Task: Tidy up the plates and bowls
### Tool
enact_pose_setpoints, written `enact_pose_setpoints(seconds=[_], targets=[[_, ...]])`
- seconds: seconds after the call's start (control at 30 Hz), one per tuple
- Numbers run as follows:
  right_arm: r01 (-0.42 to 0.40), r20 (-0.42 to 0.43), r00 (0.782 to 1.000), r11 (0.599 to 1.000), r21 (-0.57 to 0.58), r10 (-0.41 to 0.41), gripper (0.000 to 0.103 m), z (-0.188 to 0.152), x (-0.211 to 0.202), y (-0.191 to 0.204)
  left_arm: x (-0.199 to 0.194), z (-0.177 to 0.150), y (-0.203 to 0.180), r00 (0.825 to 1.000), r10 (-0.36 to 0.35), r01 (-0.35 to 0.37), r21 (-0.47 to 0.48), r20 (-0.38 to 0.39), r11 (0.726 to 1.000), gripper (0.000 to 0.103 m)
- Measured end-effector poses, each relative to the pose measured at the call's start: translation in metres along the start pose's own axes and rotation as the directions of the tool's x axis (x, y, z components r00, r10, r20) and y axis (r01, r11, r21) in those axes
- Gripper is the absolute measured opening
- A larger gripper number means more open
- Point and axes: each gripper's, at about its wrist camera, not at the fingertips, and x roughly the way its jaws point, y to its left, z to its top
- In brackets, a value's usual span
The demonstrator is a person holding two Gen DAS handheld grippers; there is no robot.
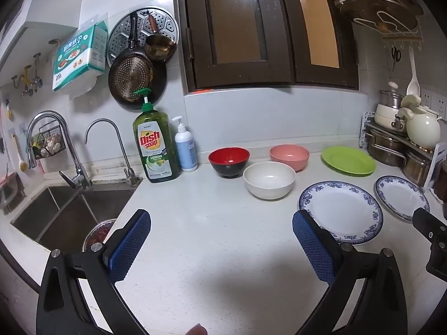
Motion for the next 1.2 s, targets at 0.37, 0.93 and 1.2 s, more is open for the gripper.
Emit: enact_pose_setpoints(seconds=[0.37, 0.93, 1.2], targets=[[-0.007, 0.005, 1.000, 1.000, 0.018, 0.007, 0.102, -0.001, -0.001, -0.002, -0.006, 0.002, -0.007, 0.999, -0.038, 0.038, -0.018, 0.019, 0.999, 0.103], [-0.022, 0.001, 1.000, 0.999, 0.026, 0.022, 0.102, -0.001, -0.004, -0.006, -0.007, 0.000, -0.007, 0.999, -0.031, 0.031, -0.015, 0.025, 0.999, 0.103], [-0.020, 0.005, 1.000, 0.999, 0.025, 0.020, 0.102, -0.001, -0.004, -0.006, -0.009, 0.000, -0.008, 0.999, -0.027, 0.027, -0.012, 0.032, 1.000, 0.103]])
